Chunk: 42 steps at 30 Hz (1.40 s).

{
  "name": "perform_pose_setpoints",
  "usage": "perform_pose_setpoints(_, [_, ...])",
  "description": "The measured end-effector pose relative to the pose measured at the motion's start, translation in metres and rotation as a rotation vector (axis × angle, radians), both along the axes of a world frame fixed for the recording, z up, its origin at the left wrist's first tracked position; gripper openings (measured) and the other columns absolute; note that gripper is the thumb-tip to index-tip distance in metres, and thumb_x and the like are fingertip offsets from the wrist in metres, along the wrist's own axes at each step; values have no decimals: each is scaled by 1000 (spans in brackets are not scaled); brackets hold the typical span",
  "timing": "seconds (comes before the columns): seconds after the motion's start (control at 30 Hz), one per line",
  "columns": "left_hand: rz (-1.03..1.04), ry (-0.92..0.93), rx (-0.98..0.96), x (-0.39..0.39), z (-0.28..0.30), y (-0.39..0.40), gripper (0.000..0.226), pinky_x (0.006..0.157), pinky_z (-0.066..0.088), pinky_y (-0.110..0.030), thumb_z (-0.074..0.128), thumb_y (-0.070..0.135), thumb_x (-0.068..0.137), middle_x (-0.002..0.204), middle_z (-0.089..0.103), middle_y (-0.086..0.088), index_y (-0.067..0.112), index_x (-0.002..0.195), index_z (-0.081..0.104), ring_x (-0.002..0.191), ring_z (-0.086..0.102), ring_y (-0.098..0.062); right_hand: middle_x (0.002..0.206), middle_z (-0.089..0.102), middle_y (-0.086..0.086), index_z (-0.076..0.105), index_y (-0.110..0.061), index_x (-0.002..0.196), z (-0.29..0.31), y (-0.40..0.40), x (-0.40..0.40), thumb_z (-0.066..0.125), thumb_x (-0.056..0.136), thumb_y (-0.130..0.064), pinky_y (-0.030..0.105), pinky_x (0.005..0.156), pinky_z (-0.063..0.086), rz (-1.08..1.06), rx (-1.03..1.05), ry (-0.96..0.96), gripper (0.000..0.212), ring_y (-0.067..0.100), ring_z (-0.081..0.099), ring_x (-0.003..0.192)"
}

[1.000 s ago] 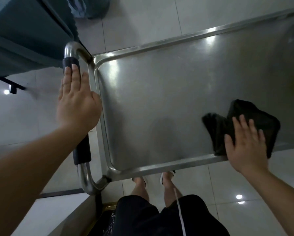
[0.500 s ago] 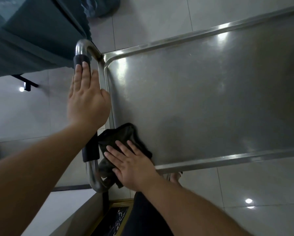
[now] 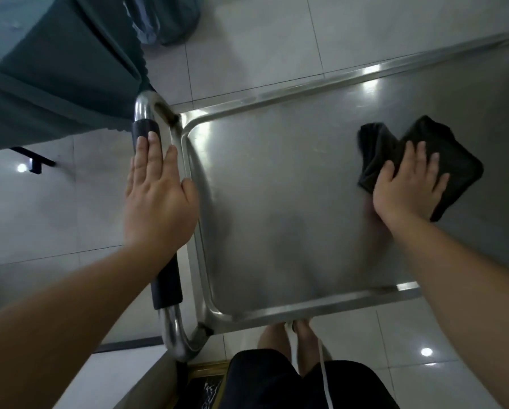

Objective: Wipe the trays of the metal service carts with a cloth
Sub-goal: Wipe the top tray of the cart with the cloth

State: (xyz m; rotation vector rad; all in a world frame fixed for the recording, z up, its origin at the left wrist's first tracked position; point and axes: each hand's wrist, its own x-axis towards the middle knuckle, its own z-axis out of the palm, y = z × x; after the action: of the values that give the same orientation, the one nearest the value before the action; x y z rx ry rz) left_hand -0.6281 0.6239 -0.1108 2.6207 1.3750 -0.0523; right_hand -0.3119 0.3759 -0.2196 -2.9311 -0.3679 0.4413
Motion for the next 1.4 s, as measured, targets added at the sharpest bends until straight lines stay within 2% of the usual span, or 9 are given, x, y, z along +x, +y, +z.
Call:
perform_pose_setpoints(0.13, [-13,6,1,3,2,-1,69,127,-7,-37,25,50,108,178,-9,1,21,169,15,161,-19,-11,175,15,-3,23,-23,167,6,50,-83,26,103,-51,57,129,3,73,63,15,70,27,8,162])
perform_pose_setpoints(0.33, [-24,-6,4,1,2,-1,70,128,-9,-36,27,50,108,178,-7,-2,17,169,16,161,-18,-12,173,25,-1,30,-23,165,16,106,-289,31,109,-46,51,130,-1,924,150,132,60,27,9,162])
perform_pose_setpoints(0.4, [-28,-4,3,1,2,-1,70,127,-10,-35,27,49,107,178,-7,-3,16,169,16,161,-18,-13,168,36,0,40,-21,160,16,117,-299,31,109,-43,52,131,5,1175,193,171,56,26,18,160])
perform_pose_setpoints(0.53, [-29,-5,-25,2,5,-2,70,127,-13,-33,25,46,107,178,-10,-3,17,169,14,161,-20,-13,173,23,-7,29,-28,165,9,116,-256,28,110,-50,49,130,4,1385,152,175,59,18,7,162])
perform_pose_setpoints(0.7, [-43,-40,-80,-1,11,-1,71,126,-14,-31,19,52,108,177,-14,2,21,170,8,158,-25,-8,170,31,-5,36,-30,163,4,83,-118,32,103,-49,46,129,11,880,99,-9,63,22,25,159])
perform_pose_setpoints(0.87, [-37,-36,-84,1,12,-1,71,124,-16,-29,15,54,107,177,-16,3,22,170,5,157,-27,-7,177,6,-2,13,-25,168,6,59,42,12,101,-55,55,129,6,282,-101,31,74,27,6,162])
perform_pose_setpoints(1.03, [-34,-47,-65,1,10,-2,73,126,-16,-30,18,55,108,177,-13,1,19,170,8,158,-26,-8,176,7,0,13,-20,168,6,111,7,16,104,-51,59,128,4,59,-68,-6,72,30,4,162])
perform_pose_setpoints(1.27, [-7,-45,-81,4,15,-4,71,127,-15,-30,19,51,107,177,-12,0,18,170,14,158,-25,-7,175,15,4,14,-19,168,12,191,-229,24,104,-50,55,129,1,894,74,62,72,32,6,162])
perform_pose_setpoints(1.4, [8,-15,-64,5,16,-6,68,125,-19,-26,21,48,108,177,-15,2,19,170,16,157,-27,-5,175,12,-2,0,-21,165,15,196,-238,7,92,-56,50,130,3,1342,106,141,81,22,1,163])
